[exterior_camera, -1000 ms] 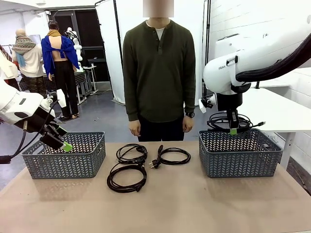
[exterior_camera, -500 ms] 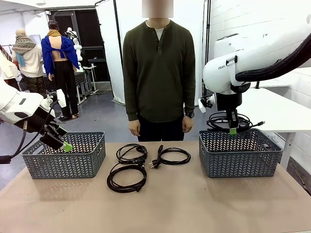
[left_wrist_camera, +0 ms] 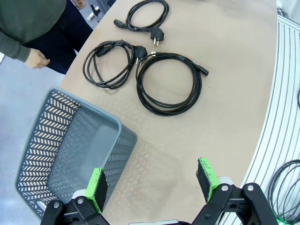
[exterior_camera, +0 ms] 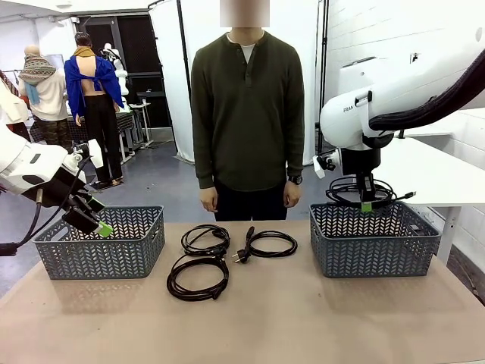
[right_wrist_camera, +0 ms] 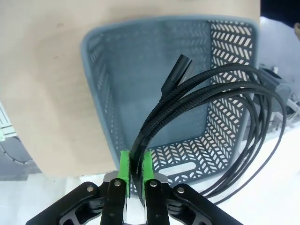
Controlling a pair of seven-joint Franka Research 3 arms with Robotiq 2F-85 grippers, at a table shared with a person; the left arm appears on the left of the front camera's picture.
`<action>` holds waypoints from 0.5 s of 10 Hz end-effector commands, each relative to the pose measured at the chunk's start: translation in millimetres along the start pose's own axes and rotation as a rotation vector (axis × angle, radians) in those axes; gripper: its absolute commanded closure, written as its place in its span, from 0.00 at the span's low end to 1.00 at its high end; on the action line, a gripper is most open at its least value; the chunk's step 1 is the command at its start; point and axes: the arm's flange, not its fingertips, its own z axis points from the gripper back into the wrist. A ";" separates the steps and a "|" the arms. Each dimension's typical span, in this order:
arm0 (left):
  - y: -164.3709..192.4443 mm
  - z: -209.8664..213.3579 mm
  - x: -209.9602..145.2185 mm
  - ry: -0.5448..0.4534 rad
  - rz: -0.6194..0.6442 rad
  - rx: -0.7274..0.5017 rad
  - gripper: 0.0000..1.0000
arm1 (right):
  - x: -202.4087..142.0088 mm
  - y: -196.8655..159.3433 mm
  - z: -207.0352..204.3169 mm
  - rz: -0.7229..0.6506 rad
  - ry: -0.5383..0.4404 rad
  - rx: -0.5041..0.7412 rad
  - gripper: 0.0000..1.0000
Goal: Organize the cables according to human instructions.
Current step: Pick up a bundle of cables and place it in the basket indicated by the human.
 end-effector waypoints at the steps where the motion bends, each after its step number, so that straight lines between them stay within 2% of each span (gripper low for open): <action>1: 2.4 -0.6 -2.2 -0.013 -0.002 -0.011 0.00 | -5.6 -16.7 -5.8 0.068 -0.053 0.005 1.00; 5: 2.4 -0.6 -2.2 -0.013 -0.002 -0.011 0.00 | -9.7 -38.3 -32.2 0.151 -0.085 0.011 1.00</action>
